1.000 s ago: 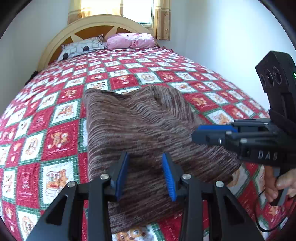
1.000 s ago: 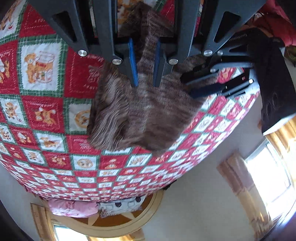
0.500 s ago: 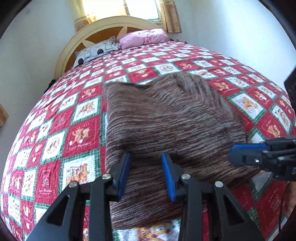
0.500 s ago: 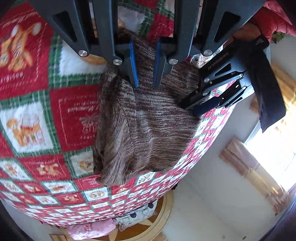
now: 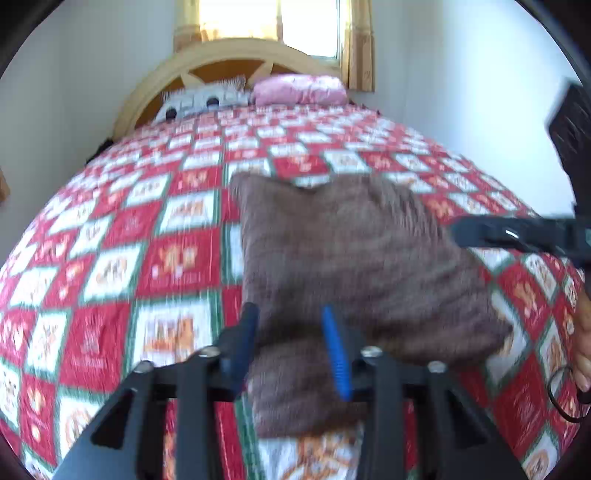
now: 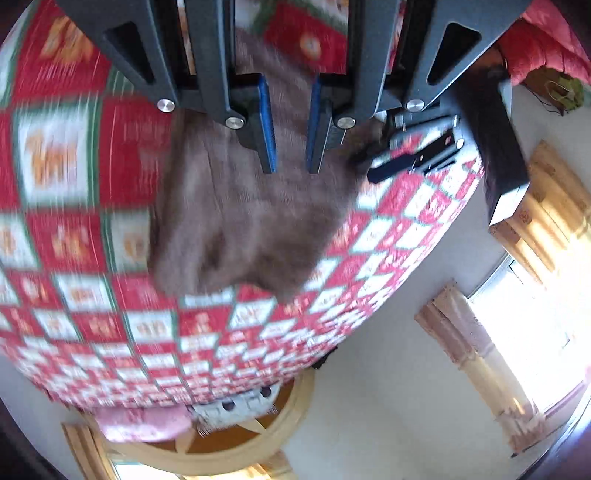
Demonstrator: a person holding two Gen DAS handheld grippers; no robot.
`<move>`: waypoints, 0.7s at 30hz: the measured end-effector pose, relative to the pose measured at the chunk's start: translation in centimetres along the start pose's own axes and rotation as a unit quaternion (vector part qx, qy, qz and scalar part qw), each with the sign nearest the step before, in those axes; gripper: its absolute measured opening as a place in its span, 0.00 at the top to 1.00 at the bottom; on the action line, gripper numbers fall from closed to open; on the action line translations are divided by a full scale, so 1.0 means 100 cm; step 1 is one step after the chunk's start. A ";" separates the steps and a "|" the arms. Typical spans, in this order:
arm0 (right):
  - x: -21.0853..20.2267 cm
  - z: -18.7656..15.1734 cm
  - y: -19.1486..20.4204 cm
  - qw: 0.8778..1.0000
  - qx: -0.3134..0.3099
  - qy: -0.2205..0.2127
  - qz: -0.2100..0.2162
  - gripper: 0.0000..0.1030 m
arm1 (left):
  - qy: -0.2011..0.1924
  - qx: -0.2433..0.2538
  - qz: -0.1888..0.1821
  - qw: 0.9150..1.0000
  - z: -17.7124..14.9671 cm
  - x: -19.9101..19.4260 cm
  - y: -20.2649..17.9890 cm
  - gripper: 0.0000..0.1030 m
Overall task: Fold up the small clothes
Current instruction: 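Grasp the sweater edge with the right tool and lift it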
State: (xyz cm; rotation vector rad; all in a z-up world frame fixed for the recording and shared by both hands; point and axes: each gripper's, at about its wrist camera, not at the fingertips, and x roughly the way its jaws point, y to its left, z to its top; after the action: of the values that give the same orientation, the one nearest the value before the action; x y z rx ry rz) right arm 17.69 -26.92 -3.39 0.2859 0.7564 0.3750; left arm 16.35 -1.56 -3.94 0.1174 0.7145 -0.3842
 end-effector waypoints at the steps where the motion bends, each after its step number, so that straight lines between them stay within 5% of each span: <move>1: 0.007 0.008 0.002 1.000 -0.007 0.000 -0.005 0.83 | -0.005 -0.003 0.002 1.000 0.005 0.003 -0.001 0.47; 4: 0.038 0.038 0.006 0.999 -0.028 0.009 -0.024 0.83 | -0.006 -0.039 0.008 0.999 0.018 0.020 0.004 0.38; 7: 0.080 0.063 0.010 0.999 -0.034 0.023 -0.028 0.83 | 0.050 -0.088 0.026 0.995 0.013 0.054 0.021 0.36; 11: 0.132 0.076 0.020 0.997 -0.044 0.051 -0.044 0.83 | 0.052 -0.161 -0.011 0.986 -0.009 0.062 0.050 0.27; 17: 0.221 0.091 0.017 0.993 -0.016 0.105 -0.059 0.83 | 0.041 -0.160 0.001 0.986 -0.015 0.058 0.050 0.26; 21: 0.235 0.098 0.014 0.994 -0.010 0.092 -0.051 0.83 | 0.043 -0.153 0.008 0.987 -0.015 0.060 0.047 0.25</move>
State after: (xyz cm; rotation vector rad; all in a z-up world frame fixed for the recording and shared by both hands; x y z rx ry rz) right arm 39.99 -16.81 -10.37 0.1941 0.9434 0.3154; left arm 21.36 1.35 -9.09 -0.1502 0.8487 -0.2508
